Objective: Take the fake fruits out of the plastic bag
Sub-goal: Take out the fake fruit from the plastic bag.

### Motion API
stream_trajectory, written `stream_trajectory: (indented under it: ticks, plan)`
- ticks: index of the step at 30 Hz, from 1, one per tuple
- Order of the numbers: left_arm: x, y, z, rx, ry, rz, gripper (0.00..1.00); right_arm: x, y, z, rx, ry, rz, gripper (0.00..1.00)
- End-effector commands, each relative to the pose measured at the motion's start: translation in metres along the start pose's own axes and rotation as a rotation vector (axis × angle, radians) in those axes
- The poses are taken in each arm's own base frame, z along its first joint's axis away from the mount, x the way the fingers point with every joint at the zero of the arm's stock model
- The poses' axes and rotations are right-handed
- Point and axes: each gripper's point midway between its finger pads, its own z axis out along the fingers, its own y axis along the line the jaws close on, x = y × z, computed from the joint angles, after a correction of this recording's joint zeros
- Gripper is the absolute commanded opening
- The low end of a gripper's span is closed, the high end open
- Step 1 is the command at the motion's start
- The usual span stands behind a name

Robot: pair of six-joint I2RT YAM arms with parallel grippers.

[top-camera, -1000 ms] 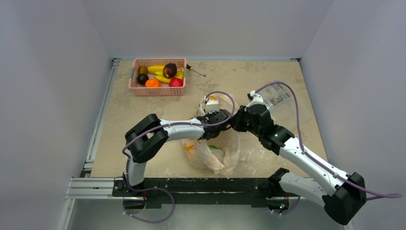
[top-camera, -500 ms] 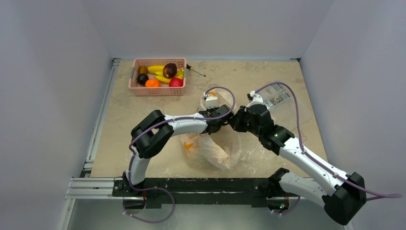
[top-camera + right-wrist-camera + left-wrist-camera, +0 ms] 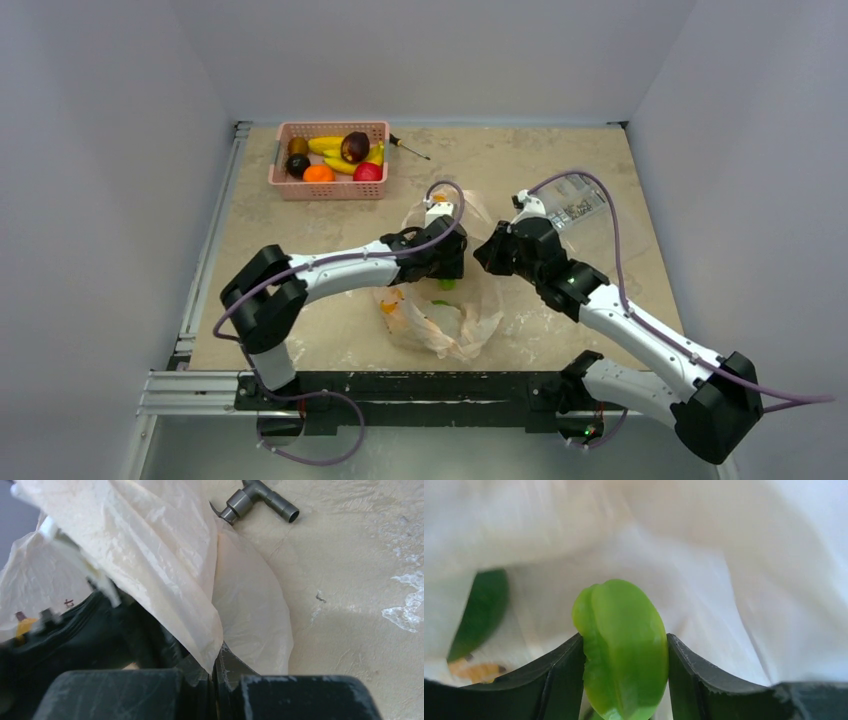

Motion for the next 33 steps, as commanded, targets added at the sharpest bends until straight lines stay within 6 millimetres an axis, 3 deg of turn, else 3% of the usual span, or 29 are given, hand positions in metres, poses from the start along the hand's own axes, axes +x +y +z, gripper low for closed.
stream_trajectory:
  ticks: [1,5,11,16,22,26,29,32,33]
  plan:
    - [0.02,-0.036,-0.053,0.297,0.135,0.05,0.12,-0.017,-0.001,0.007,0.019,-0.079,-0.029,0.0]
    - [0.032,-0.037,-0.089,0.405,0.197,0.078,0.12,-0.022,-0.001,0.01,0.037,-0.088,-0.045,0.0]
    - [0.027,-0.05,-0.147,0.606,0.192,0.192,0.12,-0.021,-0.009,0.013,0.065,-0.097,-0.06,0.0]
    - [0.012,-0.054,-0.193,0.765,0.112,0.298,0.1,-0.017,-0.012,0.013,0.072,-0.091,-0.061,0.0]
    - [-0.01,-0.062,-0.237,0.96,0.099,0.221,0.09,-0.017,-0.013,0.01,0.072,-0.09,-0.06,0.0]
    - [-0.043,-0.057,-0.261,1.071,0.014,0.096,0.09,-0.018,-0.012,0.008,0.076,-0.09,-0.062,0.0]
    - [-0.086,-0.036,-0.268,1.025,-0.12,-0.044,0.07,-0.019,-0.011,0.009,0.07,-0.088,-0.059,0.0]
    - [-0.135,0.007,-0.26,0.812,-0.308,-0.212,0.05,-0.017,-0.008,0.011,0.059,-0.08,-0.056,0.0]
    - [-0.148,0.03,-0.253,0.695,-0.378,-0.279,0.06,-0.017,-0.008,0.012,0.06,-0.076,-0.055,0.0]
